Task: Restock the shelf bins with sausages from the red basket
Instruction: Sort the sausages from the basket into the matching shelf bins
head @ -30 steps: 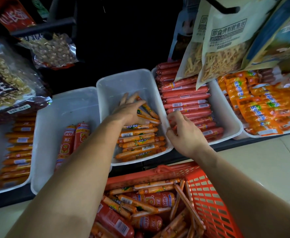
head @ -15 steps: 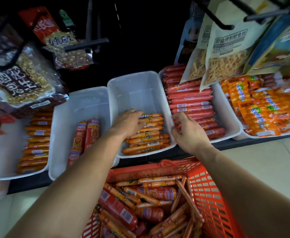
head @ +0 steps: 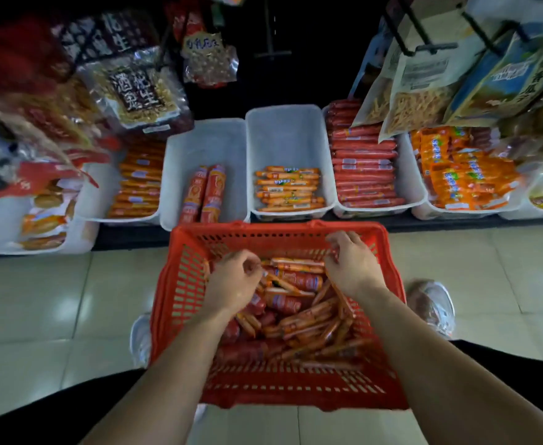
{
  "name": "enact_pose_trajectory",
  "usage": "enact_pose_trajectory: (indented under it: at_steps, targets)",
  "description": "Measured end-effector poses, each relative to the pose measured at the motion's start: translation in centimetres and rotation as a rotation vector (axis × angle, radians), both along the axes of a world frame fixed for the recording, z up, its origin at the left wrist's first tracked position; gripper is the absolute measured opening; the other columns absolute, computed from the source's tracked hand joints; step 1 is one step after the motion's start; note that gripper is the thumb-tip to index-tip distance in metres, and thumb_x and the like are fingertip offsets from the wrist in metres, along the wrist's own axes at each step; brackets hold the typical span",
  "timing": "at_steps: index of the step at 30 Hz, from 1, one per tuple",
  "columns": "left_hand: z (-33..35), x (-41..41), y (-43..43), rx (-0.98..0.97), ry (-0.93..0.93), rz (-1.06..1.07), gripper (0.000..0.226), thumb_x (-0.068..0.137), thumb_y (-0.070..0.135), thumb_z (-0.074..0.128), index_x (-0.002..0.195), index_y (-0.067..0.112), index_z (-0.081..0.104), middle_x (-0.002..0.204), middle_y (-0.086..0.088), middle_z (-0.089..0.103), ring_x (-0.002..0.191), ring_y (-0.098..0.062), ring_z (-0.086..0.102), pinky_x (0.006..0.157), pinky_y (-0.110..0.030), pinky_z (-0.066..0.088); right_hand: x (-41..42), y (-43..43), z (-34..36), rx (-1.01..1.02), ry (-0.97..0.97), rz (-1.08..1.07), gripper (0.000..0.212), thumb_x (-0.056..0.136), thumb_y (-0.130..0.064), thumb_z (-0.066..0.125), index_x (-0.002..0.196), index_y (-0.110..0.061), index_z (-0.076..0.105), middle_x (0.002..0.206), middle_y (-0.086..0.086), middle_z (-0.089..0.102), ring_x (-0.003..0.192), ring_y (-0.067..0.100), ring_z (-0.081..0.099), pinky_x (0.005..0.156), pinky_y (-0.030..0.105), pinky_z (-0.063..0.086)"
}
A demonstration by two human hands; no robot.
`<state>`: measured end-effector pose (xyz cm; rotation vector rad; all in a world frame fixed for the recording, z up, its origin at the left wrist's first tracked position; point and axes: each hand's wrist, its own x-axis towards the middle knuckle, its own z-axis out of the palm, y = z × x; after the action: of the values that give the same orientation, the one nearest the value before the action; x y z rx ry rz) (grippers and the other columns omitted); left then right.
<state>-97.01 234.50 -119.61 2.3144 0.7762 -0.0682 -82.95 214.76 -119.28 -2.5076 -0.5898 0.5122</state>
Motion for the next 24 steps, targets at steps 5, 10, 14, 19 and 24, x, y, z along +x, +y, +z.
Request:
enact_pose_trajectory:
  at_steps: [5, 10, 14, 19, 24]
  targets:
    - [-4.6, -5.5, -2.0, -0.090, 0.342, -0.036, 0.024, 0.088, 0.044, 0.064, 0.107, 0.030, 0.062, 0.111, 0.000, 0.068, 0.106, -0.027, 0.064, 0.085, -0.039, 0.052, -4.3, -2.8, -4.5, -0.177, 0.194, 0.069, 0.041, 0.089, -0.024, 0.059, 0.129, -0.020, 0.056, 0.130, 0.008, 0.052, 0.115, 0.037, 0.057, 0.094, 0.041, 0.048]
    - [-7.9, -7.2, -1.5, -0.040, 0.459, -0.037, 0.064, 0.084, 0.052, 0.068, 0.137, 0.021, 0.049, 0.140, -0.007, 0.045, 0.129, -0.032, 0.043, 0.106, -0.043, 0.040, -5.3, -2.2, -8.9, -0.318, 0.263, 0.166, 0.046, 0.092, -0.027, 0.056, 0.137, -0.021, 0.051, 0.152, 0.012, 0.038, 0.132, 0.039, 0.047, 0.101, 0.045, 0.046]
    - [-10.1, -7.7, 0.2, 0.060, 0.425, -0.030, 0.078, 0.081, 0.052, 0.071, 0.146, 0.024, 0.039, 0.150, -0.007, 0.033, 0.139, -0.035, 0.030, 0.114, -0.046, 0.032, -5.9, 1.9, -11.2, -0.325, 0.262, 0.330, 0.060, 0.093, -0.038, 0.057, 0.148, -0.022, 0.040, 0.153, 0.009, 0.038, 0.143, 0.033, 0.030, 0.112, 0.050, 0.035]
    - [-11.8, -6.4, 1.7, 0.258, 0.343, -0.198, 0.064, 0.085, 0.044, 0.068, 0.144, 0.035, 0.044, 0.155, -0.001, 0.027, 0.142, -0.032, 0.022, 0.113, -0.050, 0.033, -7.9, 6.5, -12.6, -0.293, 0.282, 0.444, 0.048, 0.094, -0.035, 0.055, 0.139, -0.023, 0.048, 0.133, 0.006, 0.054, 0.119, 0.031, 0.055, 0.088, 0.041, 0.050]
    - [-13.6, -5.4, 2.8, 0.322, 0.371, -0.426, 0.069, 0.085, 0.029, 0.073, 0.145, 0.036, 0.040, 0.157, 0.000, 0.022, 0.149, -0.032, 0.006, 0.119, -0.060, 0.013, -9.2, 4.9, -14.0, -0.417, 0.266, 0.318, 0.055, 0.092, -0.029, 0.058, 0.143, -0.016, 0.042, 0.141, 0.010, 0.041, 0.122, 0.037, 0.051, 0.092, 0.046, 0.047]
